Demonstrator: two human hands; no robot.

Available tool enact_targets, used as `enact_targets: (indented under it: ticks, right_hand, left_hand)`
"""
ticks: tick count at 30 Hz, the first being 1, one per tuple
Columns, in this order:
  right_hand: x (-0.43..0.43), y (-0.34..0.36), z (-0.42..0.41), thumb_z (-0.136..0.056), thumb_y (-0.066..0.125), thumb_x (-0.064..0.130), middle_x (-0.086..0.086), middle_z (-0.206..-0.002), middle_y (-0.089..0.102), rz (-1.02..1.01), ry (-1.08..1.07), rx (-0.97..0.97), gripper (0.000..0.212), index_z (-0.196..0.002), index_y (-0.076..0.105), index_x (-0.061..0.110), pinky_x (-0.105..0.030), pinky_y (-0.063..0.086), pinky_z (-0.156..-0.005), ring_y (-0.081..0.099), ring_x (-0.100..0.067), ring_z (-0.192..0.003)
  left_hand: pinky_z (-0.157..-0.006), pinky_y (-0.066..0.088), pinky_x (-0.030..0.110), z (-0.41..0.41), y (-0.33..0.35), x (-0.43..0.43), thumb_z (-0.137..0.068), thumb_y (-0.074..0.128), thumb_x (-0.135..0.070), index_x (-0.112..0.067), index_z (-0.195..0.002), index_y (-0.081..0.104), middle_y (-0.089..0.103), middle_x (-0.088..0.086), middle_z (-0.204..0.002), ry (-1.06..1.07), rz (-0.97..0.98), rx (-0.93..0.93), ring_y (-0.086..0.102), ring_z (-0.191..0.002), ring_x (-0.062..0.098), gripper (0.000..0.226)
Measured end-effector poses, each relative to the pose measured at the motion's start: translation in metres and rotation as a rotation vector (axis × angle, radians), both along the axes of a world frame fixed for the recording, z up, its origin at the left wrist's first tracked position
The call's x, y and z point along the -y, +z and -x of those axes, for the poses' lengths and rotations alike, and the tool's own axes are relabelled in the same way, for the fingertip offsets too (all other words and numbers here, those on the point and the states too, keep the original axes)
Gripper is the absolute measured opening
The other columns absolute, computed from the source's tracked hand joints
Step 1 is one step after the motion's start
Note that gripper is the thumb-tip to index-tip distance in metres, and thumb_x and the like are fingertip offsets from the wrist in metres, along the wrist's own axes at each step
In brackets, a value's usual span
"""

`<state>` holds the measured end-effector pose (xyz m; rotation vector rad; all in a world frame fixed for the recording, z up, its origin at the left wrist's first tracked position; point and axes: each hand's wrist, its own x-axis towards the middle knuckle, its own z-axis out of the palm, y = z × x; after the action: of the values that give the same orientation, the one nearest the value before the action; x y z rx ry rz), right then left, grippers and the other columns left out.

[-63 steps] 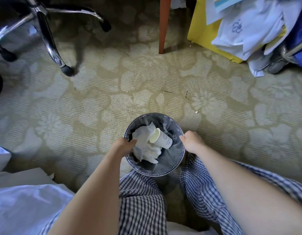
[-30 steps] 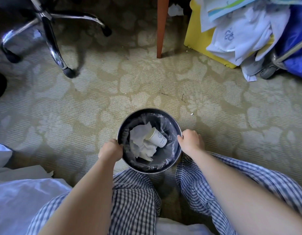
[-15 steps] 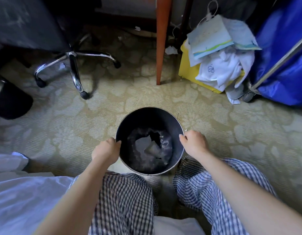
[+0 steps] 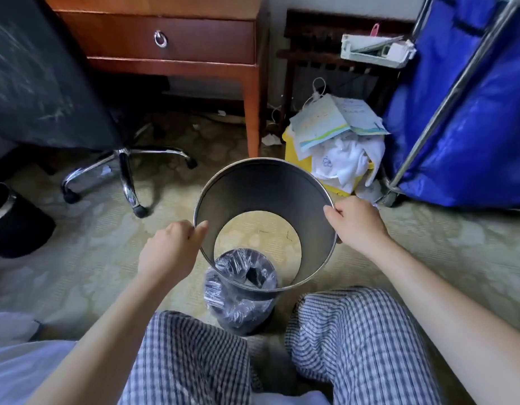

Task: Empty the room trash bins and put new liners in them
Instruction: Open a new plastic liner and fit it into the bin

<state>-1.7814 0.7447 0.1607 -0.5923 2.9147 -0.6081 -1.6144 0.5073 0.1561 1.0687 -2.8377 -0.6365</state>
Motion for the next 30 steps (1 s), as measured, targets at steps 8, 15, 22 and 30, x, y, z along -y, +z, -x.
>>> enact_targets:
  ticks: [8,15,22,30]
  right_hand:
    - [-0.059,0.006,0.031,-0.097,0.045,0.027,-0.013,-0.064,0.046,0.085,-0.207,-0.063,0.048,-0.052,0.033,0.013,-0.034,0.03,-0.063,0.046,-0.032,-0.07]
    - [-0.088,-0.055,0.081,-0.095,0.047,0.026,-0.017,-0.068,0.048,0.119,-0.407,0.005,0.048,-0.052,0.033,0.012,-0.036,0.033,-0.064,0.049,-0.038,-0.072]
    - [-0.088,-0.129,0.129,-0.094,0.052,0.023,-0.028,-0.07,0.053,0.102,-0.491,0.11,0.05,-0.048,0.033,0.013,-0.034,0.027,-0.06,0.042,-0.031,-0.067]
    - [-0.07,-0.234,0.168,-0.089,0.052,0.022,-0.018,-0.053,0.053,0.116,-0.508,0.297,0.05,-0.044,0.033,0.014,-0.043,0.052,-0.063,0.063,-0.039,-0.062]
  left_hand:
    - [-0.072,0.05,0.037,0.07,0.017,-0.044,-0.094,0.037,-0.053,-0.01,-0.073,0.056,0.066,0.012,-0.079,-0.132,-0.011,-0.097,0.061,-0.079,0.034,0.051]
    - [-0.071,0.045,0.032,0.152,-0.028,-0.068,-0.094,0.051,-0.032,-0.01,-0.085,0.054,0.067,0.016,-0.09,-0.172,-0.301,-0.085,0.063,-0.09,0.033,0.024]
    - [-0.068,0.037,0.028,0.212,-0.099,-0.078,-0.095,0.053,-0.021,-0.002,-0.113,0.056,0.06,0.011,-0.093,-0.154,-0.494,-0.003,0.056,-0.088,0.028,0.027]
    - [-0.048,0.03,0.019,0.24,-0.186,-0.072,-0.096,0.048,-0.029,-0.014,-0.114,0.056,0.06,0.001,-0.092,-0.197,-0.394,0.211,0.053,-0.082,0.021,0.024]
